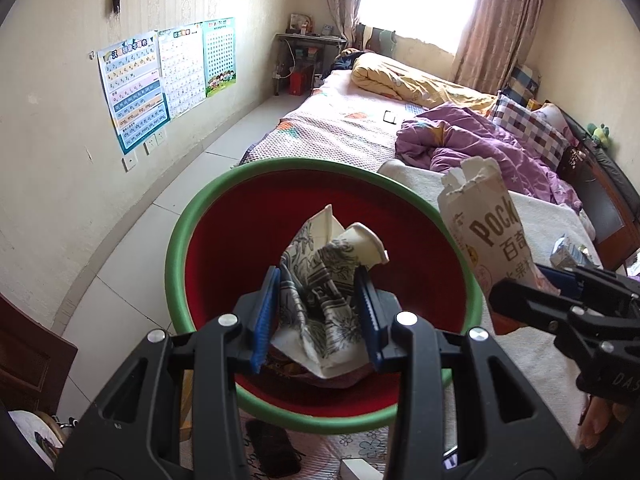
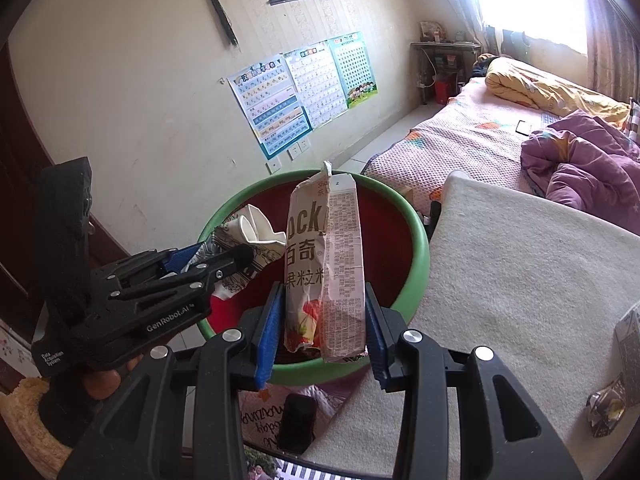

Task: Collect trash
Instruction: 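Carry the paper and Pocky box over the red bin with both tools, then open both tools to drop the paper and box into the bin, then swing both tools back over the mat toward the remaining wrappers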

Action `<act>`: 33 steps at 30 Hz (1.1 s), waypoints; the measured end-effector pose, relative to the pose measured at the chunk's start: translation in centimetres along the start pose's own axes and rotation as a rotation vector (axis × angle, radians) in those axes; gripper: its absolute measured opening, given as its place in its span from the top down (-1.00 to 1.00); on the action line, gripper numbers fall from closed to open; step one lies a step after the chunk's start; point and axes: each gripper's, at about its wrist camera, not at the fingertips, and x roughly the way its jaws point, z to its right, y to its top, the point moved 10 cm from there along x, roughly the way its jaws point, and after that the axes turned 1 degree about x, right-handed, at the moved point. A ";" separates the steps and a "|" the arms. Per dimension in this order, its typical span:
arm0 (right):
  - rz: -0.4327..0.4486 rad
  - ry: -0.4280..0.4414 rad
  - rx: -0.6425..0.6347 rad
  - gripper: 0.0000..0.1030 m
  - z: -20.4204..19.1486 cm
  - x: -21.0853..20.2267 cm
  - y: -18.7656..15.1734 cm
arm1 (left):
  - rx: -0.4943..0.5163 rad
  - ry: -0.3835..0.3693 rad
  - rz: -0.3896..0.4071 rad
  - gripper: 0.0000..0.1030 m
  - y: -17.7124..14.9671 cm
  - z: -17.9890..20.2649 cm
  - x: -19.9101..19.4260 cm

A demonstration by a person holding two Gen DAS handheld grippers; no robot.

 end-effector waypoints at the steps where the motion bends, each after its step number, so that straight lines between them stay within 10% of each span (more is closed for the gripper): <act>1: -0.004 0.003 0.004 0.28 0.0 0.3 0.1 | 0.000 0.003 -0.003 0.30 0.0 -0.1 0.2; 17: -0.028 0.023 0.044 0.23 0.2 2.6 0.2 | -0.015 0.011 -0.057 0.30 -0.6 -0.9 2.1; 21: -0.003 0.030 0.059 0.07 0.4 2.4 0.5 | -0.031 0.026 -0.035 -0.27 -0.5 -1.1 1.8; 33: 0.091 0.021 0.084 -0.35 1.4 -3.3 -0.1 | -0.038 0.022 0.005 -0.27 -0.8 -0.2 -0.1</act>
